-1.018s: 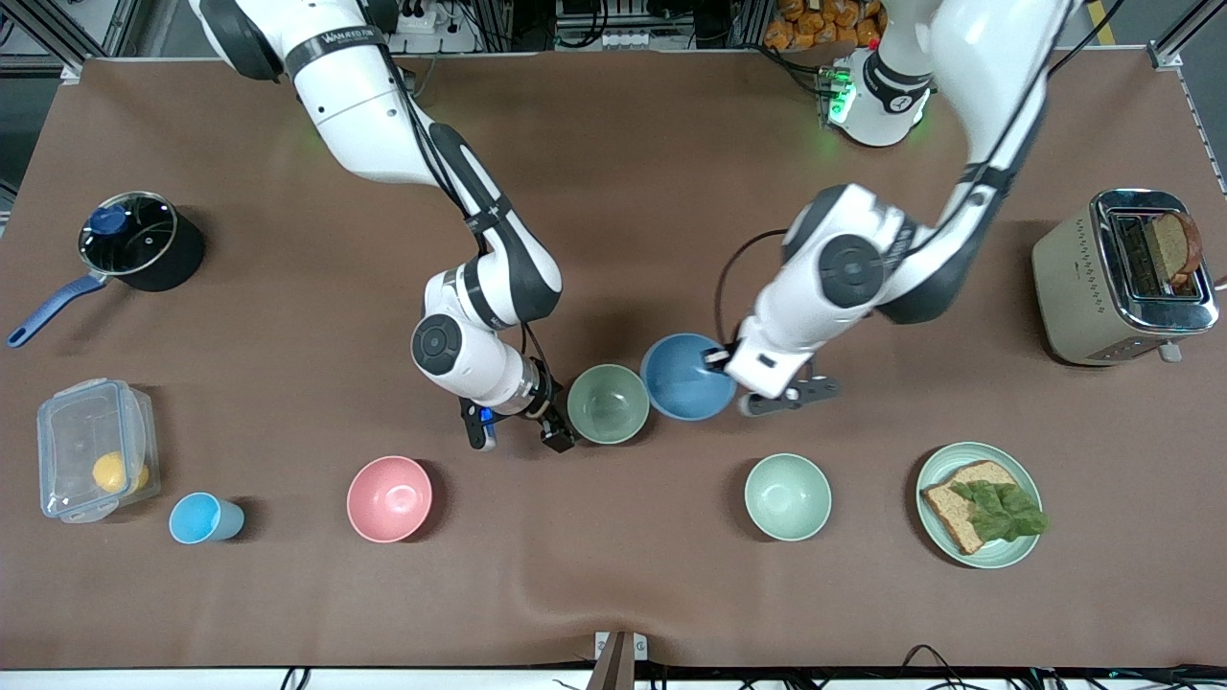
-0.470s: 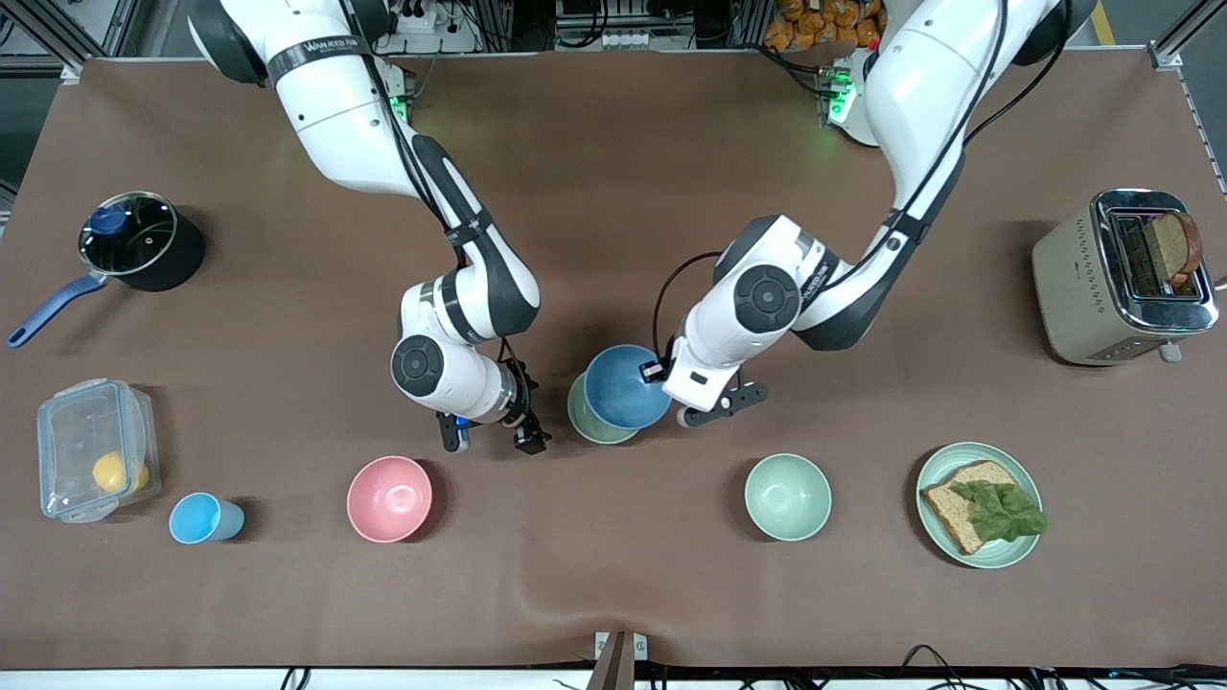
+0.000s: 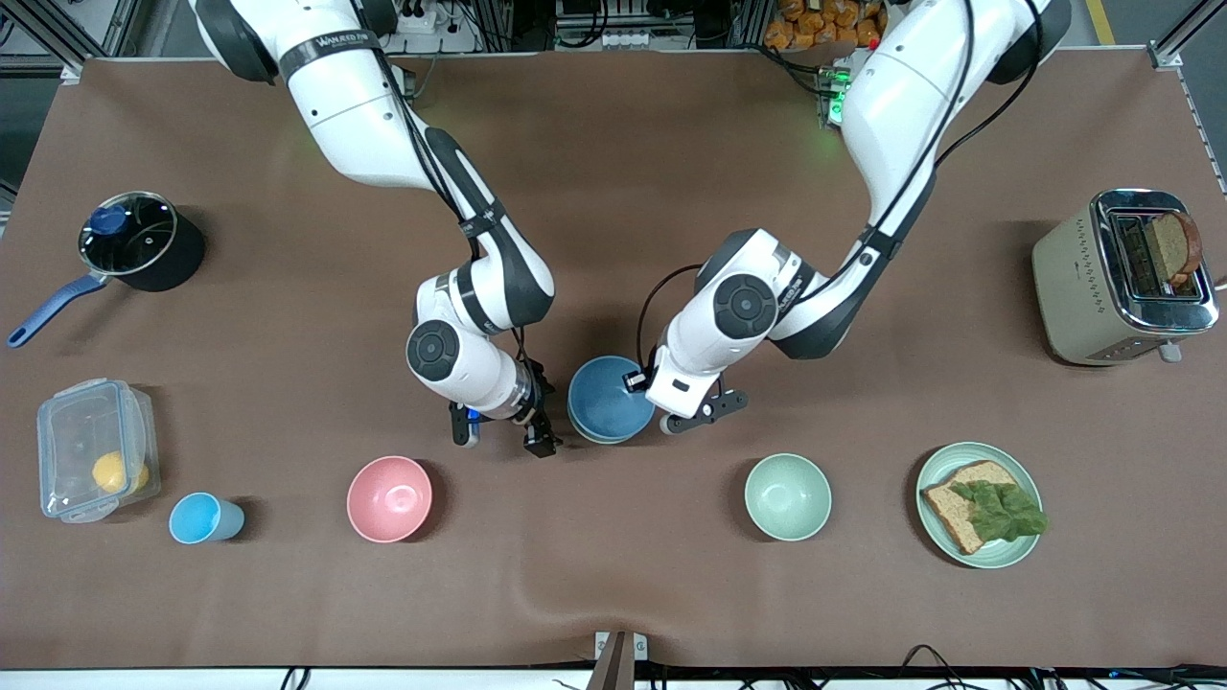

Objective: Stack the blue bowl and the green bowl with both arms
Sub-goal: 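Carry the blue bowl with the left gripper over the green bowl and lower it, then open the left gripper to set the blue bowl inside the green bowl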

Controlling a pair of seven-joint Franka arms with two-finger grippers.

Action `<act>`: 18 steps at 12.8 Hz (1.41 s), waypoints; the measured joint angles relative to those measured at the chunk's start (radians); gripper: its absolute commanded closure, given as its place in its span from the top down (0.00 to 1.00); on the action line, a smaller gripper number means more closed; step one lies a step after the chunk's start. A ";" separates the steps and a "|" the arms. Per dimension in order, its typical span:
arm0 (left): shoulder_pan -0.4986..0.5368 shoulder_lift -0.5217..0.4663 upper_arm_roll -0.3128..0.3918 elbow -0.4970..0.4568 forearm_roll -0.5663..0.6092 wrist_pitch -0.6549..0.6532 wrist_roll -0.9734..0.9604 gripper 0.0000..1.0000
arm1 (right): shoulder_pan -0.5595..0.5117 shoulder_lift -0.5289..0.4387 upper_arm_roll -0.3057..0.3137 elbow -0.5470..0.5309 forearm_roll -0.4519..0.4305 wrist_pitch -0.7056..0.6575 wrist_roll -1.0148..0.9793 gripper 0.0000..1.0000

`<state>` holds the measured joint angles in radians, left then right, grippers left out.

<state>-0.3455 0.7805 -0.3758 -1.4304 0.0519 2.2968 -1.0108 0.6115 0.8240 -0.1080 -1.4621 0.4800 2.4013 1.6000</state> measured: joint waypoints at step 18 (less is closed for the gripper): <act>-0.050 0.070 0.039 0.015 0.000 0.063 -0.005 1.00 | 0.000 0.014 -0.001 0.000 -0.032 0.004 -0.013 1.00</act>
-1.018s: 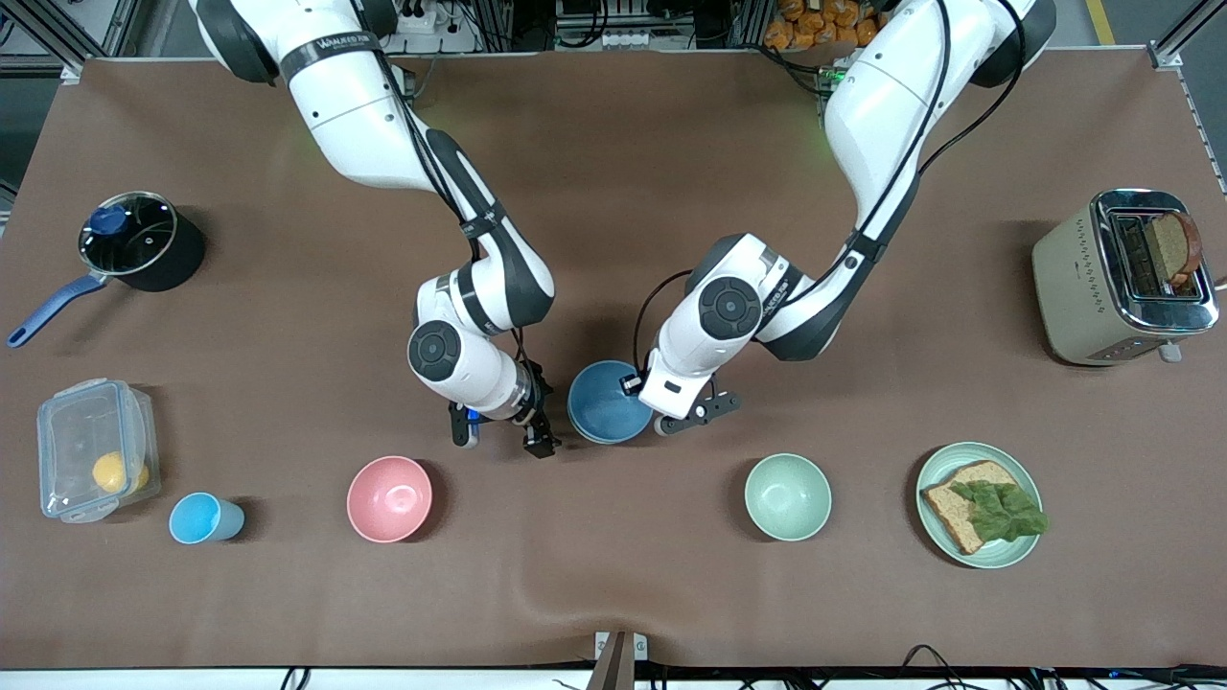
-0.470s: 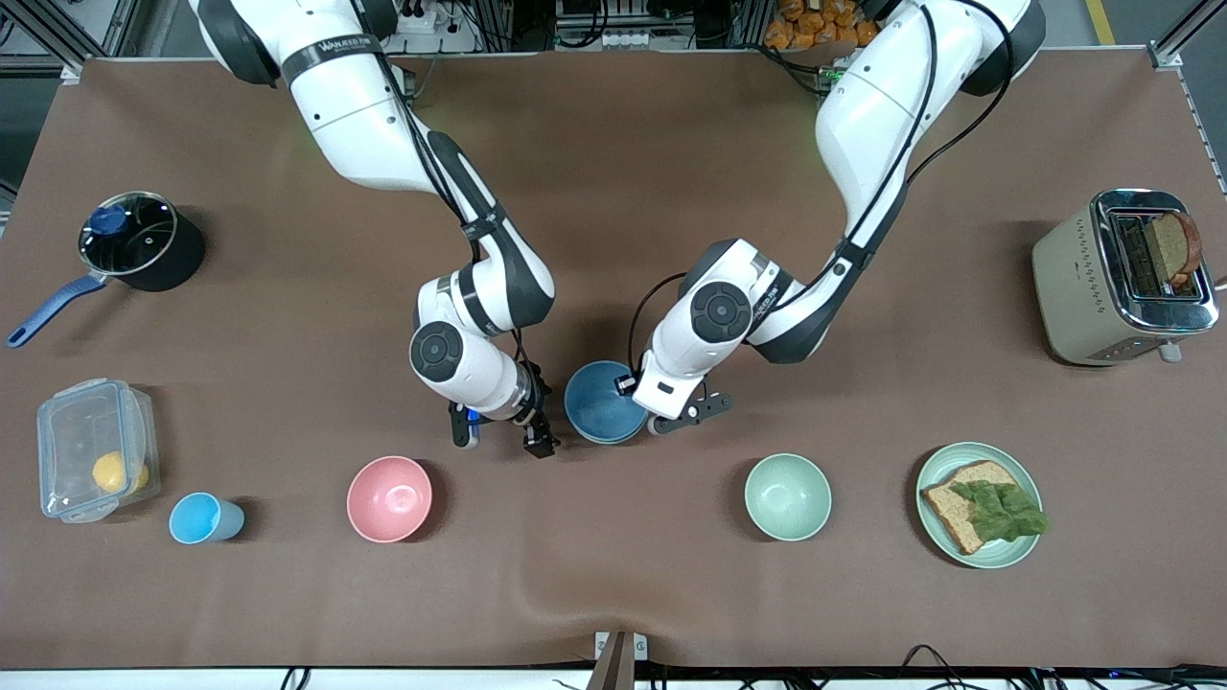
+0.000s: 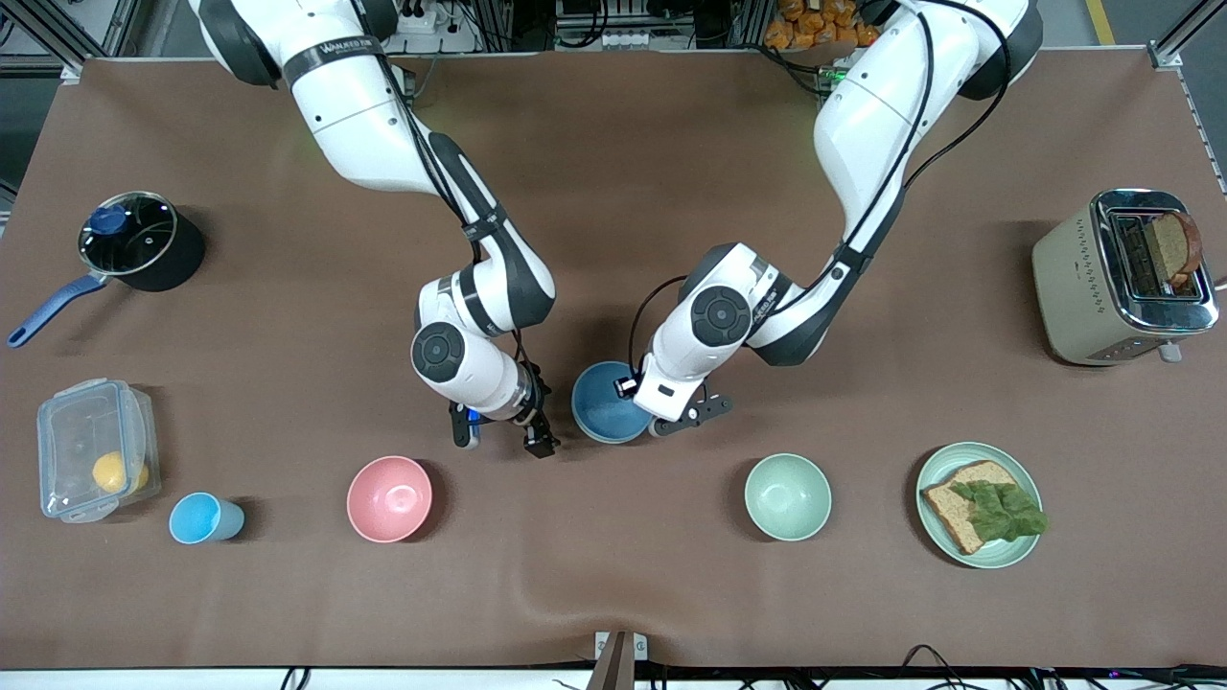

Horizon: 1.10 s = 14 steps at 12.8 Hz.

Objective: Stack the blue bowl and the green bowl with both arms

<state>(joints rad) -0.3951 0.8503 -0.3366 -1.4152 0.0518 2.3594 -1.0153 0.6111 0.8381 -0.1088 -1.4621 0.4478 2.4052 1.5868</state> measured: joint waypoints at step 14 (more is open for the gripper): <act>0.242 -0.433 0.015 0.052 0.001 -0.491 0.289 1.00 | -0.168 -0.160 -0.026 0.038 -0.079 -0.383 -0.758 1.00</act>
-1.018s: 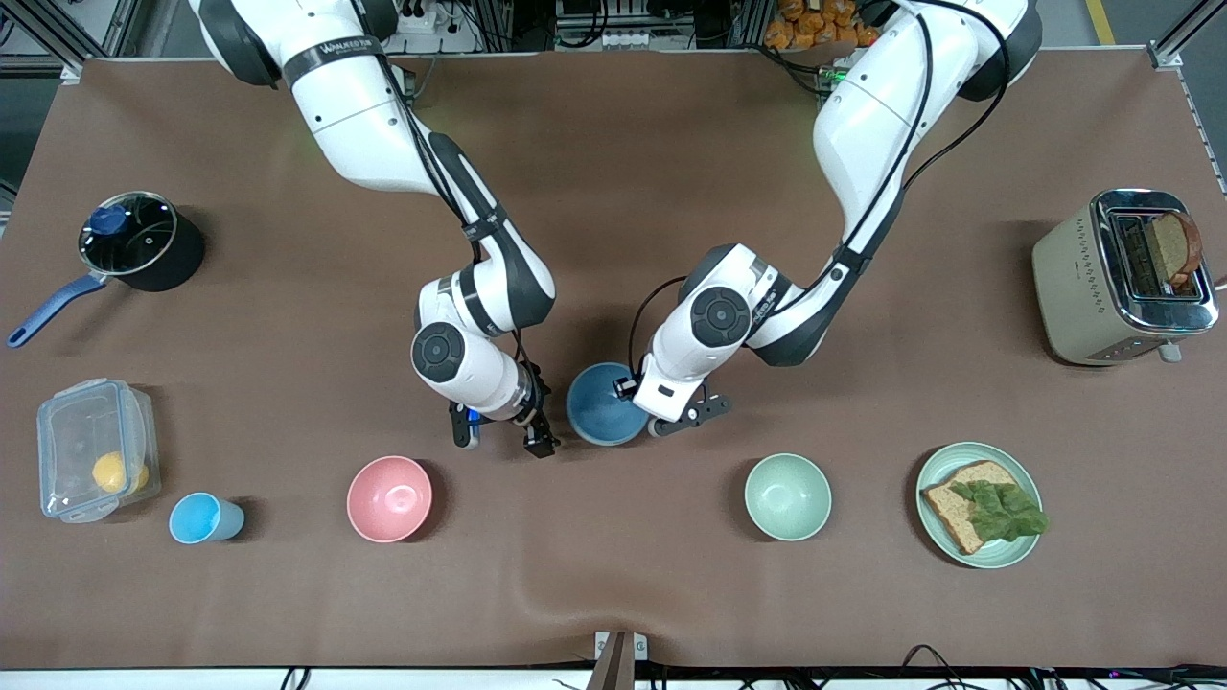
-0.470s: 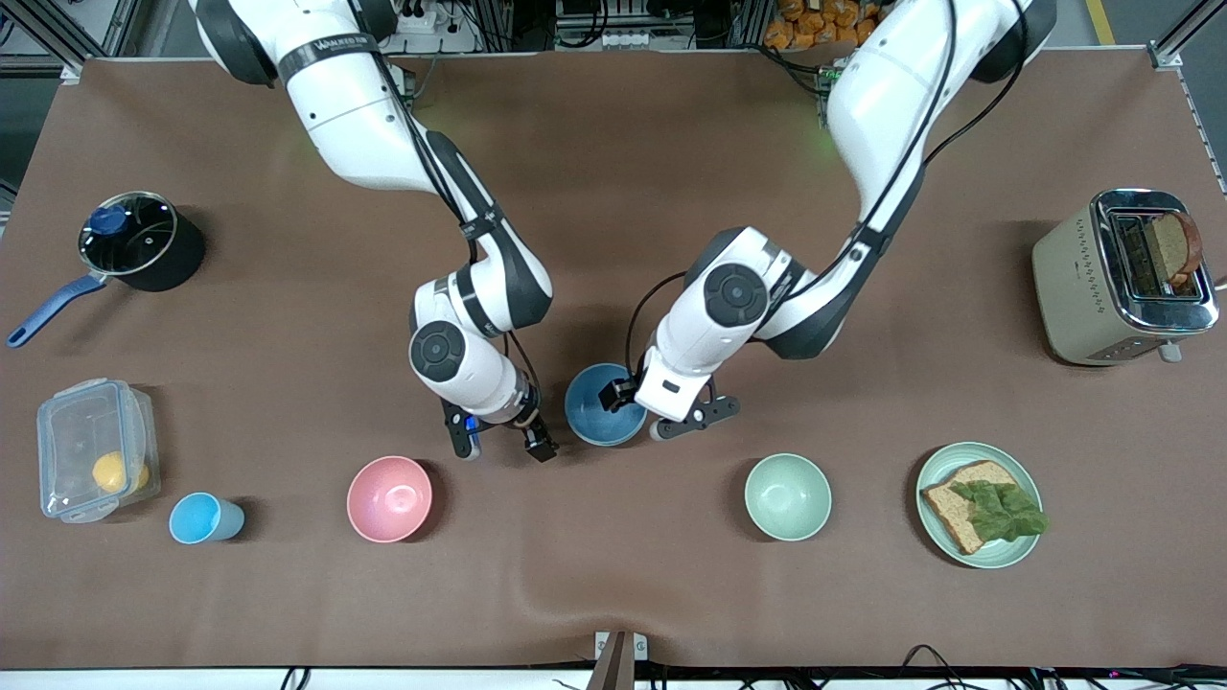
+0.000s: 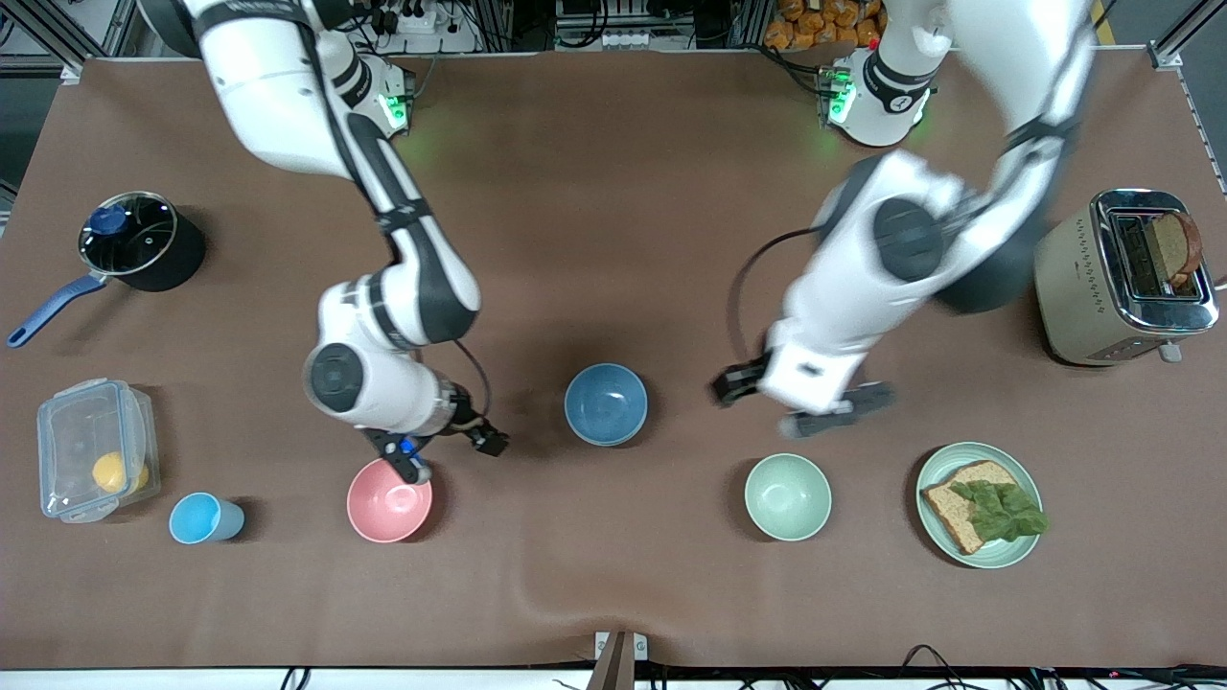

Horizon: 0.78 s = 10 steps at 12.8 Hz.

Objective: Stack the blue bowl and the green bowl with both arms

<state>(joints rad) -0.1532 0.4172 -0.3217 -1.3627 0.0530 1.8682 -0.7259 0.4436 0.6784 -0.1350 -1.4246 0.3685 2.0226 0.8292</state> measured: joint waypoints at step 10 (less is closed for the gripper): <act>0.202 -0.325 0.059 -0.145 -0.002 -0.321 0.462 1.00 | -0.178 -0.448 -0.075 -0.292 -0.199 -0.253 -0.703 1.00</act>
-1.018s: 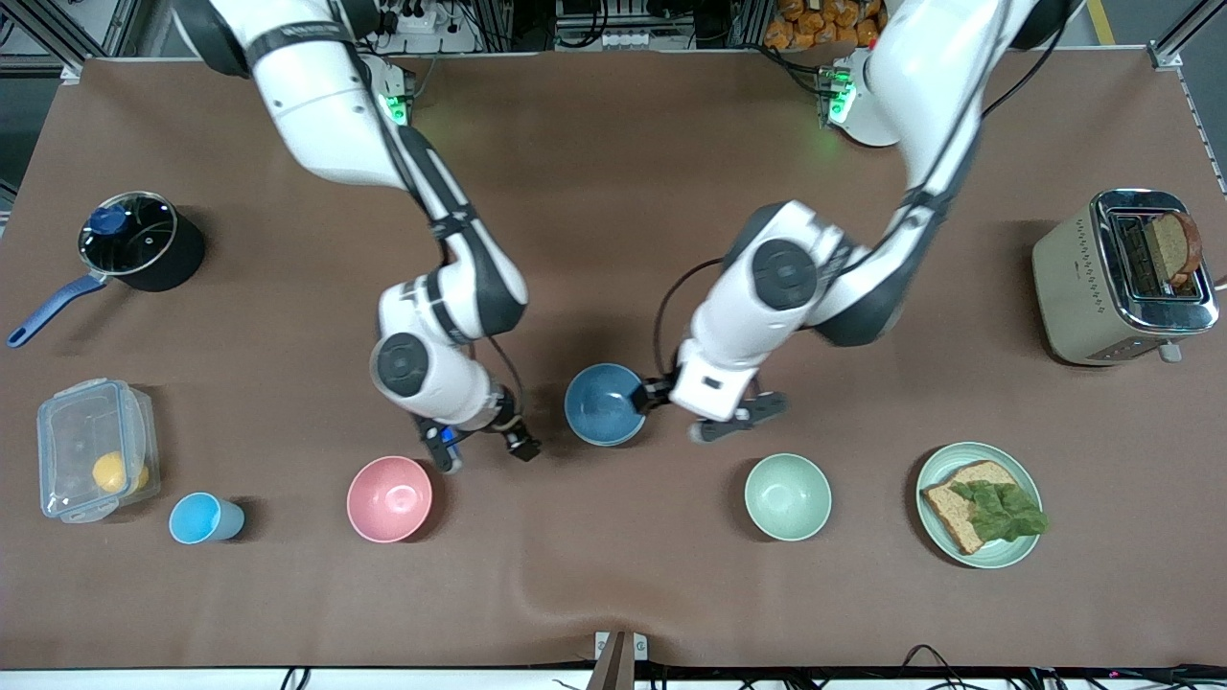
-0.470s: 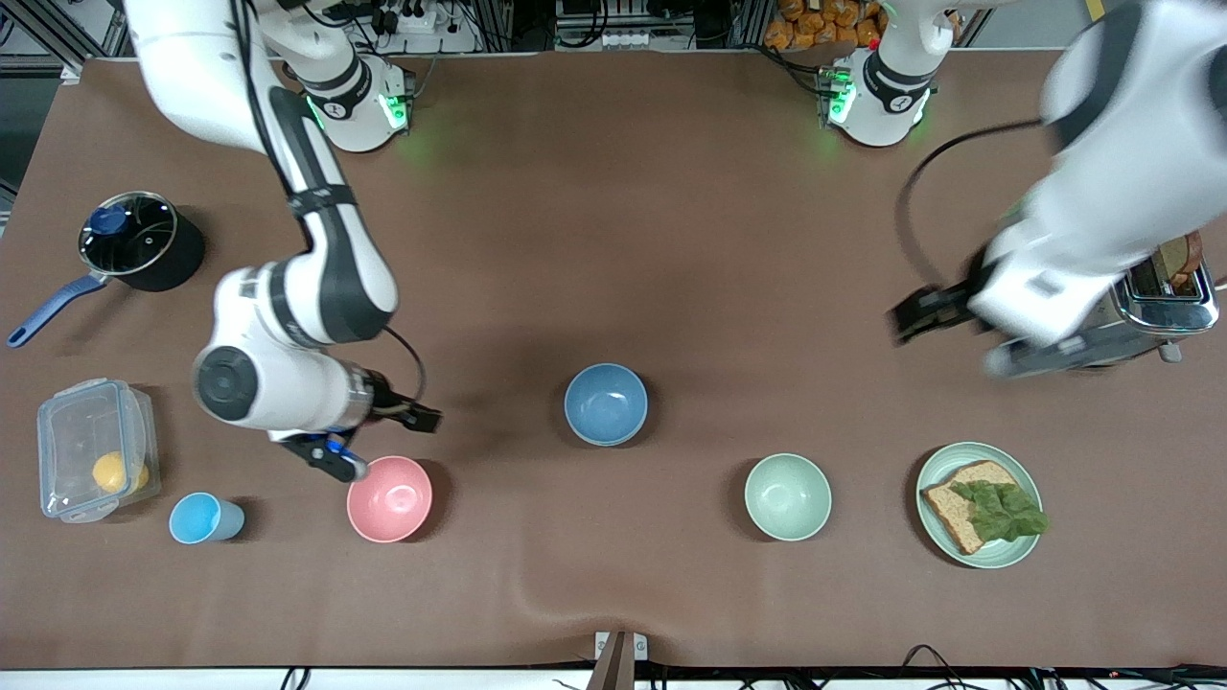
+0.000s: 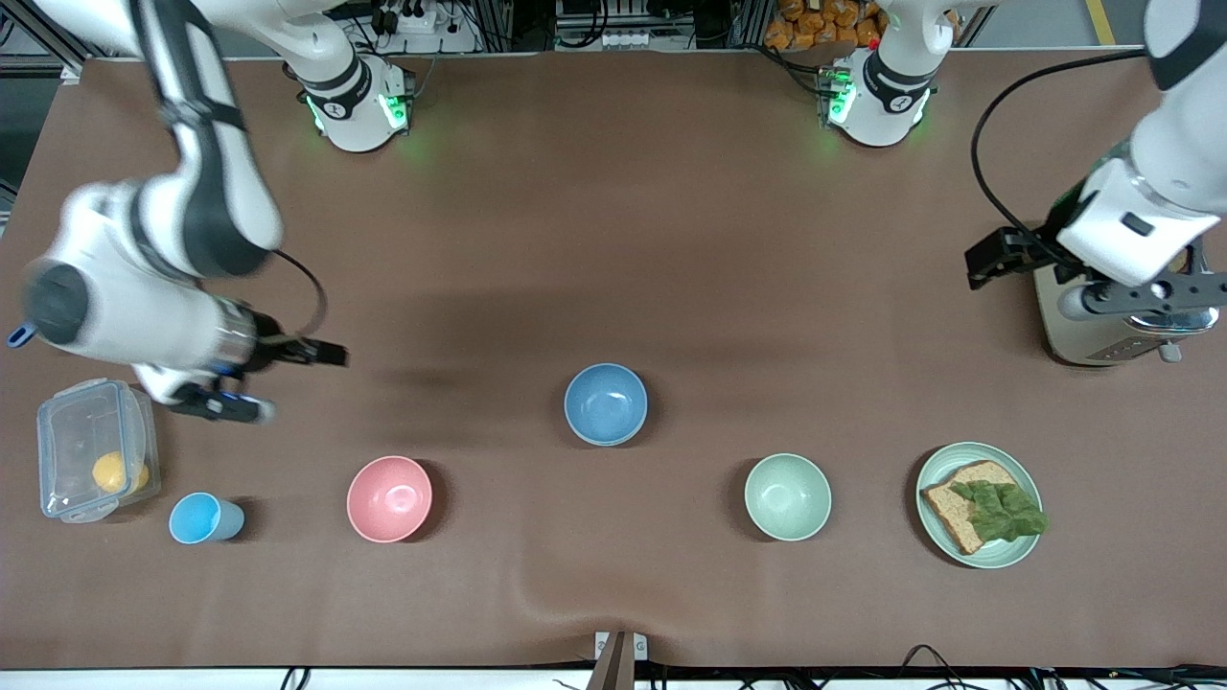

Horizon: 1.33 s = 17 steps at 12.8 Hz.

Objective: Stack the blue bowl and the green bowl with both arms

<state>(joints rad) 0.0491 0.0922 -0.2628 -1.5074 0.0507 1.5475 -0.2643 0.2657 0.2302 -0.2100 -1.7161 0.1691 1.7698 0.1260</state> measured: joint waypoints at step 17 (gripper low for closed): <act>-0.100 -0.079 0.155 -0.077 -0.041 0.016 0.087 1.00 | -0.384 -0.282 0.258 0.018 -0.168 -0.102 -0.137 1.00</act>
<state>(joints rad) -0.0505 0.0134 -0.1080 -1.5840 0.0094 1.5634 -0.1776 -0.1183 -0.0517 0.0482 -1.6978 0.0006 1.6673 -0.0109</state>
